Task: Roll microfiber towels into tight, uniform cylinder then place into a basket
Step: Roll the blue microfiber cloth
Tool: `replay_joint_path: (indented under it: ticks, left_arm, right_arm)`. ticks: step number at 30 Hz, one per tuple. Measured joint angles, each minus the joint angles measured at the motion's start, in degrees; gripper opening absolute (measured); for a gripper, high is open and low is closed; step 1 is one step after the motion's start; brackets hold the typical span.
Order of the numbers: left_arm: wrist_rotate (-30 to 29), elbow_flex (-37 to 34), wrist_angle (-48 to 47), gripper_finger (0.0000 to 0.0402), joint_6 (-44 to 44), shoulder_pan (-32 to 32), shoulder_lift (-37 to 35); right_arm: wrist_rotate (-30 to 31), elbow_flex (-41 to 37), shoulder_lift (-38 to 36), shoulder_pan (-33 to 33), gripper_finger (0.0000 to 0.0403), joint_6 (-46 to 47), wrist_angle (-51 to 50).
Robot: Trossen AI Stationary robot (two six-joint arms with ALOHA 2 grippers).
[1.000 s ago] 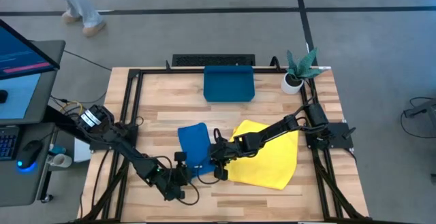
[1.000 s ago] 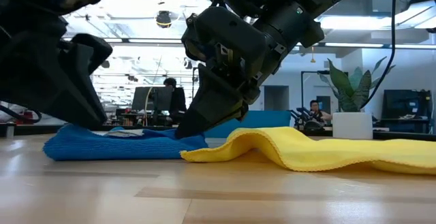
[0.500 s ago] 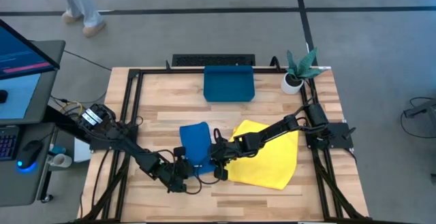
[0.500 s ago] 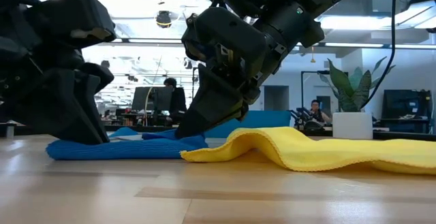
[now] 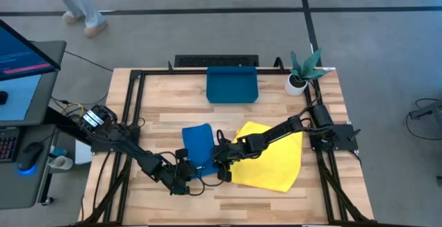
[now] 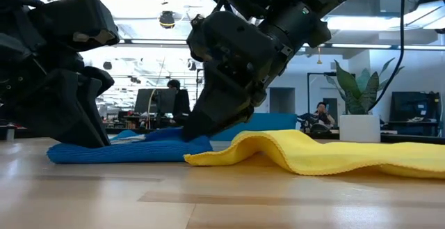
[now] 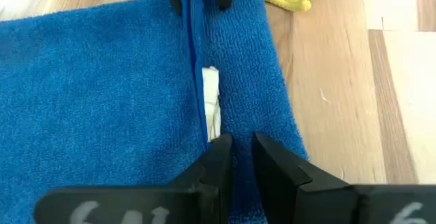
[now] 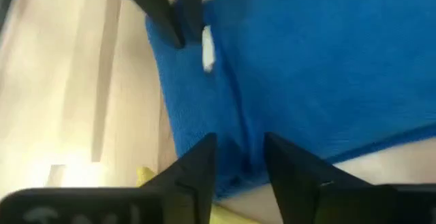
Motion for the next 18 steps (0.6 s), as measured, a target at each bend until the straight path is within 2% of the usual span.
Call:
replay_joint_path:
  ticks: [6,10,14,18]
  left_arm:
    - [1.03,0.48,-0.35,0.0051,-1.12,-0.15,0.00]
    - [0.06,0.50,-0.35,0.0051,-0.72,-0.12,0.00]
    - [-0.24,0.50,-0.35,0.0051,-0.70,-0.07,0.02]
    - [-0.40,0.50,-0.28,0.0051,-0.70,-0.07,0.02]
  right_arm:
    - [-2.03,0.02,-5.94,-2.15,0.0173,-0.93,-6.83]
    - [-1.54,0.00,-10.29,0.13,0.0176,-3.08,-11.50]
    - [3.18,-1.93,-11.69,5.18,0.0171,-11.75,-9.14]
    - [5.79,-2.10,-8.31,9.36,0.0163,-23.51,-2.14]
